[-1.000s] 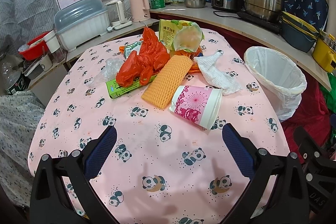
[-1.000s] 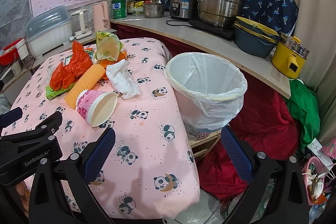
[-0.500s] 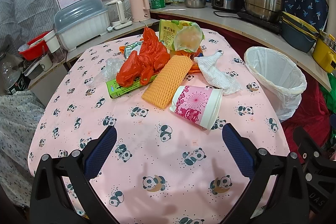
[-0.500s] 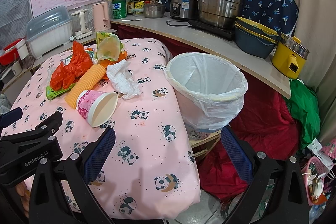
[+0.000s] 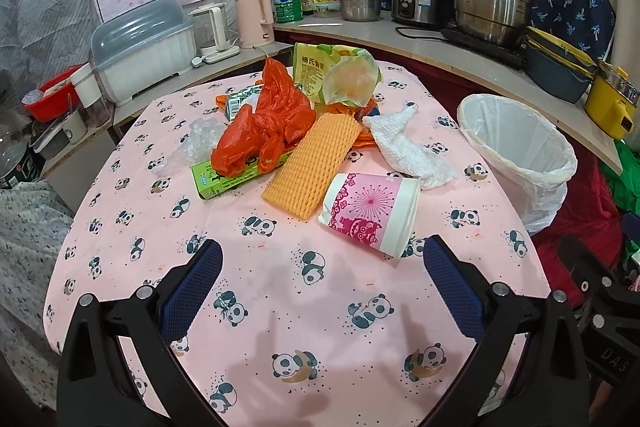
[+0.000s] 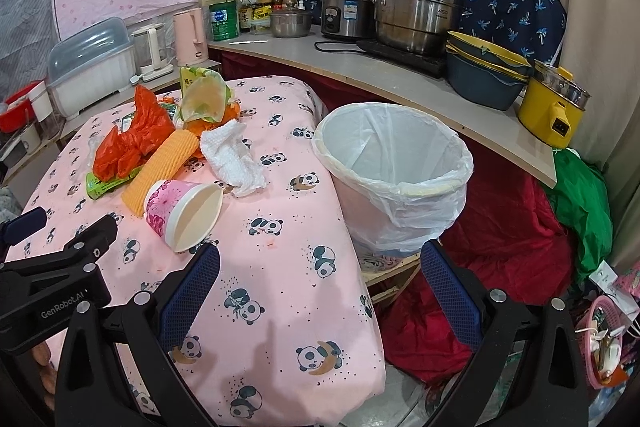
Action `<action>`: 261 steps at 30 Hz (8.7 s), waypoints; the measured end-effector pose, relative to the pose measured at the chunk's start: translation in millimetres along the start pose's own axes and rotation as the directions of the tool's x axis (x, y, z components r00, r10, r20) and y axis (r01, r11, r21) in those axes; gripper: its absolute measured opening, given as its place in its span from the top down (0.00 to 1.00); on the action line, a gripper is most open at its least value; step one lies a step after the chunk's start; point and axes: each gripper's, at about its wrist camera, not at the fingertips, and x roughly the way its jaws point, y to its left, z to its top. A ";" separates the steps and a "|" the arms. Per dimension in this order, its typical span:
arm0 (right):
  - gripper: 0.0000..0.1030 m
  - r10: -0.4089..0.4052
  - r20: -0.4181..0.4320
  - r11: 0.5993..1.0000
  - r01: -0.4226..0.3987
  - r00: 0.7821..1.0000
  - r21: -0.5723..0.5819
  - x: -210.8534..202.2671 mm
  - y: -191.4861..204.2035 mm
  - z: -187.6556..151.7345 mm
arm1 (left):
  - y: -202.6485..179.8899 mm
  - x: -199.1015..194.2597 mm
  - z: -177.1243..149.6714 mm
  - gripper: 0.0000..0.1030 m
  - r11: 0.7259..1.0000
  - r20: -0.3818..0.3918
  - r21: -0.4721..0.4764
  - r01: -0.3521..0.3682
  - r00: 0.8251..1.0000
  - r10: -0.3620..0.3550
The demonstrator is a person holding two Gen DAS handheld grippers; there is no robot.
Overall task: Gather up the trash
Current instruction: 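Grasp the pink paper cup with the right gripper, then drop the pink cup into the bin with the right gripper while the left grasps tissue, then grasp the yellow-green snack bag with the right gripper while the left grasps the orange bag, then carry both bags over the trash bin and open both grippers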
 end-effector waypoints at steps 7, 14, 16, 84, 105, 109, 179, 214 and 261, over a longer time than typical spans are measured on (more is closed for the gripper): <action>0.15 0.078 -0.045 0.997 -0.078 0.996 -0.010 31.7 21.9 3.0 | 31.3 30.3 2.0 0.07 0.999 -0.041 -0.046 0.009 0.999 -0.011; 0.28 0.193 -0.094 0.979 -0.198 0.977 -0.043 64.0 62.7 8.6 | 63.1 53.0 5.2 0.07 0.996 -0.053 -0.086 -0.039 0.998 0.035; 0.30 0.218 -0.112 0.974 -0.224 0.970 -0.045 72.9 74.2 10.1 | 69.8 60.3 6.2 0.07 0.995 -0.062 -0.094 -0.042 0.997 0.036; 0.80 0.093 -0.081 0.950 -0.064 0.992 0.307 195.5 -106.6 76.3 | -104.9 166.9 87.2 0.90 0.964 -0.152 0.000 0.265 0.953 -0.262; 0.70 0.001 0.006 0.918 -0.003 1.000 0.396 150.1 -158.1 75.8 | -228.1 154.5 126.5 0.58 0.856 -0.138 0.108 0.505 0.860 -0.491; 0.67 0.002 0.018 0.917 -0.009 1.000 0.399 146.0 -157.2 77.6 | -217.5 142.0 131.8 0.43 0.874 -0.076 0.117 0.472 0.882 -0.466; 0.71 0.334 -0.042 0.939 -0.329 0.941 0.098 229.8 132.7 172.8 | 113.4 158.7 89.6 0.51 0.958 -0.085 -0.227 0.178 0.976 -0.201; 0.85 0.238 0.101 0.947 -0.254 0.966 0.197 92.6 -1.6 115.1 | -3.2 86.5 137.6 0.90 0.970 0.066 -0.043 0.241 0.969 -0.238; 0.84 0.034 0.076 0.888 -0.065 0.997 0.455 116.7 -167.0 63.9 | -207.4 125.2 151.2 0.55 0.902 -0.028 0.163 0.400 0.915 -0.402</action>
